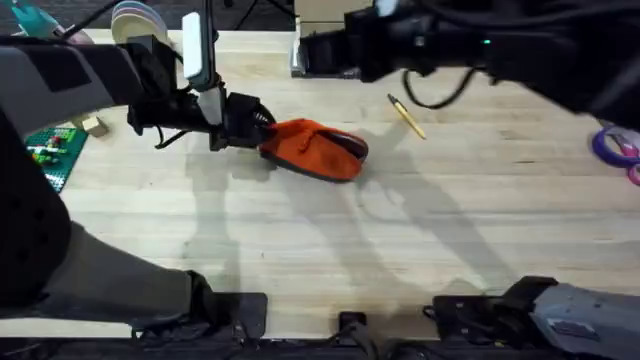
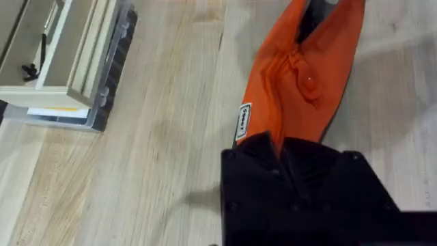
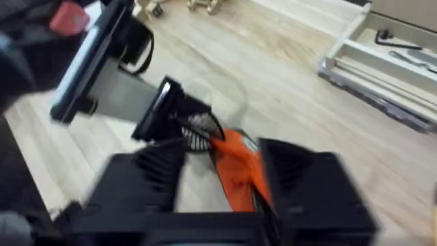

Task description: Unzip the bag, pick up the pens from the table one at a time and place them inside, then zip the bag closed.

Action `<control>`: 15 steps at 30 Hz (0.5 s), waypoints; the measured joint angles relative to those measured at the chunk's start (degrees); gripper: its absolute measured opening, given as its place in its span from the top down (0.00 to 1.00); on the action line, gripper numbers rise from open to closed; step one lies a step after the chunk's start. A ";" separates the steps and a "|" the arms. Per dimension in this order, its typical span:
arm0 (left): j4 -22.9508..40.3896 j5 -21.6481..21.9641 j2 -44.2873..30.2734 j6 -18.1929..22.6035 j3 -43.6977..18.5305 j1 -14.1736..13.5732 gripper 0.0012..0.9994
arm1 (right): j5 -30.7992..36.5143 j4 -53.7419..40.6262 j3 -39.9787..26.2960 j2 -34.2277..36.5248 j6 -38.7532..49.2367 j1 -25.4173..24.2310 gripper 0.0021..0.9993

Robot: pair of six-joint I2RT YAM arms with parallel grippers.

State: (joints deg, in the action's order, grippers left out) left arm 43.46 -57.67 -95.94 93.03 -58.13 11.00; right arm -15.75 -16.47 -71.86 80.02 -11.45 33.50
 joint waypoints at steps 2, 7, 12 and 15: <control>0.00 -0.02 0.00 0.00 0.00 0.00 0.96 | 0.32 -3.66 -0.01 -2.25 2.02 -0.05 0.12; 0.00 -0.02 0.00 0.00 0.00 0.00 0.96 | 0.57 -11.81 -0.01 -7.17 6.29 -0.05 0.00; -0.04 -0.33 0.00 0.20 0.00 0.00 0.82 | 0.74 -13.24 -0.01 -8.33 7.03 -0.05 0.00; 0.07 -3.12 0.00 -0.02 0.00 -0.81 0.01 | 1.31 -14.15 -0.01 -8.39 7.27 -0.05 0.00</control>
State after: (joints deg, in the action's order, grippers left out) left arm 43.53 -60.79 -95.94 93.01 -58.13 10.20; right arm -14.44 -30.62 -71.88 71.64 -4.19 33.45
